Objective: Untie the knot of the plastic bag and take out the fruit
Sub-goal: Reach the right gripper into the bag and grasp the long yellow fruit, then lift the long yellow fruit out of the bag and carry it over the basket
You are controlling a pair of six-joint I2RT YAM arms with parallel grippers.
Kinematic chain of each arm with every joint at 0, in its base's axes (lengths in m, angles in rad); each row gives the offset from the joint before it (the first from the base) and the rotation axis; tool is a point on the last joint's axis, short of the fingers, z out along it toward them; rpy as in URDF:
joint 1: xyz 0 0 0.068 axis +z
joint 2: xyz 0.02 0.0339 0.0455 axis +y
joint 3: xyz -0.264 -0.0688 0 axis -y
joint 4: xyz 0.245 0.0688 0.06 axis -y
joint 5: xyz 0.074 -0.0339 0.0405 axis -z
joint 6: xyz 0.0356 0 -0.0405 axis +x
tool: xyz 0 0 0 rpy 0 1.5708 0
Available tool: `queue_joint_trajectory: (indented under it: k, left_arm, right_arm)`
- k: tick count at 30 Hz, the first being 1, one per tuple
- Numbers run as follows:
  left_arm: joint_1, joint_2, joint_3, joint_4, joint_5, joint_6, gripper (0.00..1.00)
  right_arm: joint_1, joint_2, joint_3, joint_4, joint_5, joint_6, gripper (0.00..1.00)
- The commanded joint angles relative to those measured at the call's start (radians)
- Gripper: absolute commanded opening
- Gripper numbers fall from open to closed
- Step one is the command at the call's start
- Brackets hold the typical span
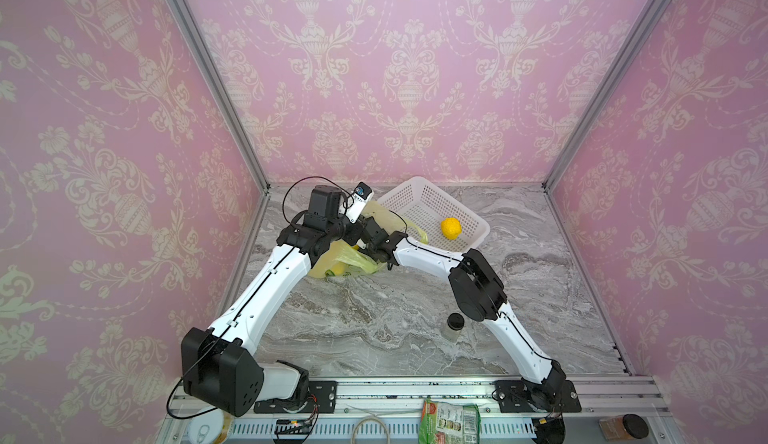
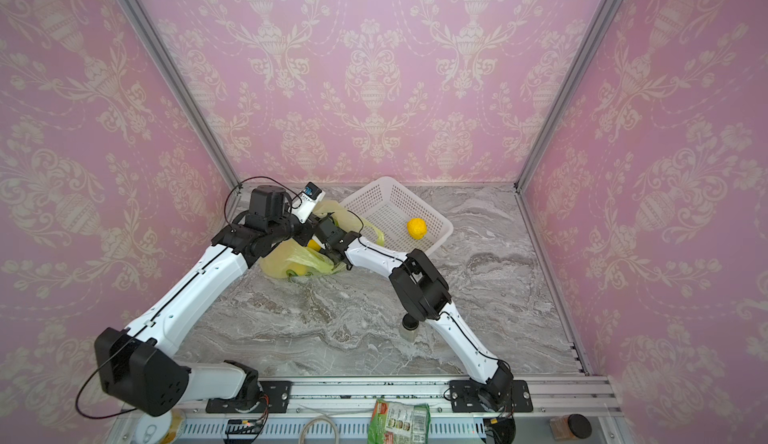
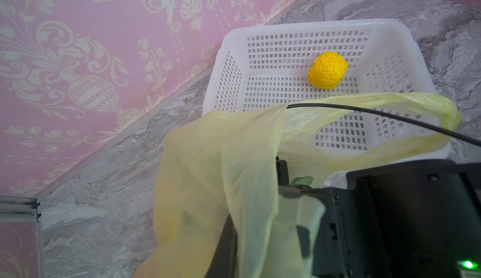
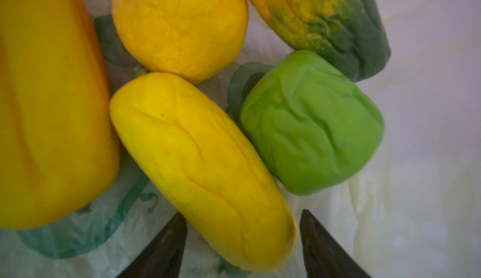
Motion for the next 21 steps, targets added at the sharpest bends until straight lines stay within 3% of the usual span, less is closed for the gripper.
queue_joint_trajectory:
  k: [1,6,21]
  left_arm:
    - [0.001,-0.02,0.021,-0.012,0.03,-0.021,0.09]
    - [0.001,-0.008,0.022,-0.012,0.02,-0.015,0.09]
    - [0.033,0.015,0.02,-0.012,0.016,-0.016,0.09]
  right_arm:
    - [0.001,0.023,0.041,-0.067,-0.031,0.01,0.64]
    - [0.002,-0.064,-0.054,-0.008,-0.071,0.028,0.44]
    - [0.007,-0.541,-0.612,0.368,-0.165,0.062,0.31]
